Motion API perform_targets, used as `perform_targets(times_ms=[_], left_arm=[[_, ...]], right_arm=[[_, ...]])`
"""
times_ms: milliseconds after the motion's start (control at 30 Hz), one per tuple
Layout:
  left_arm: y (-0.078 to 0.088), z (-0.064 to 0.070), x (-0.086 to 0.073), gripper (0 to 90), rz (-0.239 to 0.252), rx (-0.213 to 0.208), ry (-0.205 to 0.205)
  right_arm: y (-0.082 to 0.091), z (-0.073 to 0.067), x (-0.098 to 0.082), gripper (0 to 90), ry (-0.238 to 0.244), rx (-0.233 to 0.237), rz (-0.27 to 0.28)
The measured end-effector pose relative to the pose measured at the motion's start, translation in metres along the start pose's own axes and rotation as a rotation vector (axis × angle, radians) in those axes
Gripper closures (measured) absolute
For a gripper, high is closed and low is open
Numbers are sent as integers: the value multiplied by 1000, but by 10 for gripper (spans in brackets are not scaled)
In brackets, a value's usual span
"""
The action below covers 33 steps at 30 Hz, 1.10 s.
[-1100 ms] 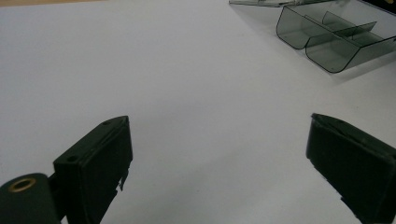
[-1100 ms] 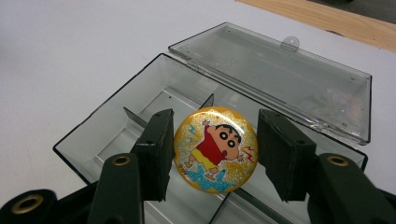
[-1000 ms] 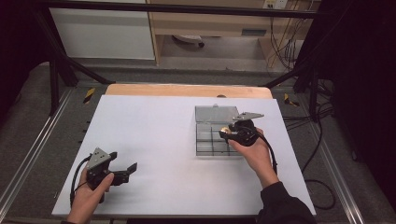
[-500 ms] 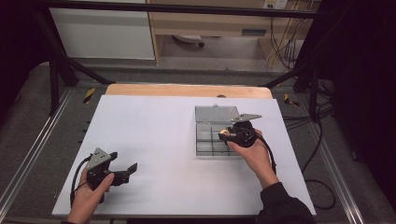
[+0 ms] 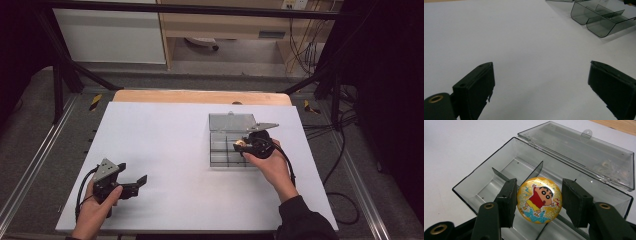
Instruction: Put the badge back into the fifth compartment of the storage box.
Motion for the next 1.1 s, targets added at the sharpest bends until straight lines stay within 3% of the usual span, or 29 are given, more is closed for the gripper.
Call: perform_targets(times_ms=[1100], left_arm=[[-1, 2, -1, 70, -8, -6, -8]], right_arm=[[-10, -7, -7, 478, 9, 11, -36]])
Point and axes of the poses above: each handheld gripper's, and its own axes: y roughly backward along the jaws, x roughly out of its top, z roughly to its right, the point moved 5 cm from there along -y, roughly forward along the jaws, and after that the axes turned 5 degrees about z, right-handed, at the moved point
